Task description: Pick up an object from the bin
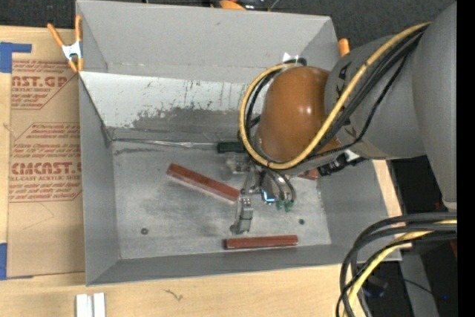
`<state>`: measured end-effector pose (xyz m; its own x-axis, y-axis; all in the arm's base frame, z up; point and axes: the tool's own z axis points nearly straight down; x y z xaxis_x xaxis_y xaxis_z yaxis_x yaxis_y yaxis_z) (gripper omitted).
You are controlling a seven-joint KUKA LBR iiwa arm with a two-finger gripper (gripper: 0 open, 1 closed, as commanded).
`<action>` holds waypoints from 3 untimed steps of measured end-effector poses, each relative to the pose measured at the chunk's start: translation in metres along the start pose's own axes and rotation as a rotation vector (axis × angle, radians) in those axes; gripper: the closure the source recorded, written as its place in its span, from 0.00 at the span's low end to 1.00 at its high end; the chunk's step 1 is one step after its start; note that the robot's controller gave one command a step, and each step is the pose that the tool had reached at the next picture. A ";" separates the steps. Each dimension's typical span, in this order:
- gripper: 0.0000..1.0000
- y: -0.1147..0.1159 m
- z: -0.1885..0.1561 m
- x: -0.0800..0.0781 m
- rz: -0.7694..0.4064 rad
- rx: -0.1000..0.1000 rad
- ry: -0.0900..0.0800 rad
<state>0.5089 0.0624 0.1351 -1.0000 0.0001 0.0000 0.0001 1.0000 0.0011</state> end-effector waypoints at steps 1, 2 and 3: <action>0.00 -0.011 0.067 -0.075 0.039 -0.001 -0.008; 1.00 -0.011 0.064 -0.073 0.038 0.000 -0.001; 1.00 0.038 -0.044 -0.073 -0.042 -0.002 -0.010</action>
Offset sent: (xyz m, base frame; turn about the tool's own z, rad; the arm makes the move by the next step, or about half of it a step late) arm 0.0729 -0.0116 -0.0651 0.0394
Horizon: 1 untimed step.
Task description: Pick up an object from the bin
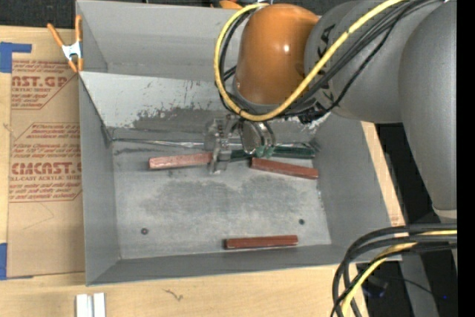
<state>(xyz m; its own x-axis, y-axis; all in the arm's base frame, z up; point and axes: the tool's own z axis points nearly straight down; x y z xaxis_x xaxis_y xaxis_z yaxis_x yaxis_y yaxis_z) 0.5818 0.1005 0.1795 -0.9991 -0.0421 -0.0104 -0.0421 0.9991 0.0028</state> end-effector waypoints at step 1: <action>1.00 -0.028 -0.102 0.037 -0.006 0.003 0.000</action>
Offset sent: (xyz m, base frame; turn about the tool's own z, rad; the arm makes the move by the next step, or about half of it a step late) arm -0.0380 -0.0293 0.0964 -0.0067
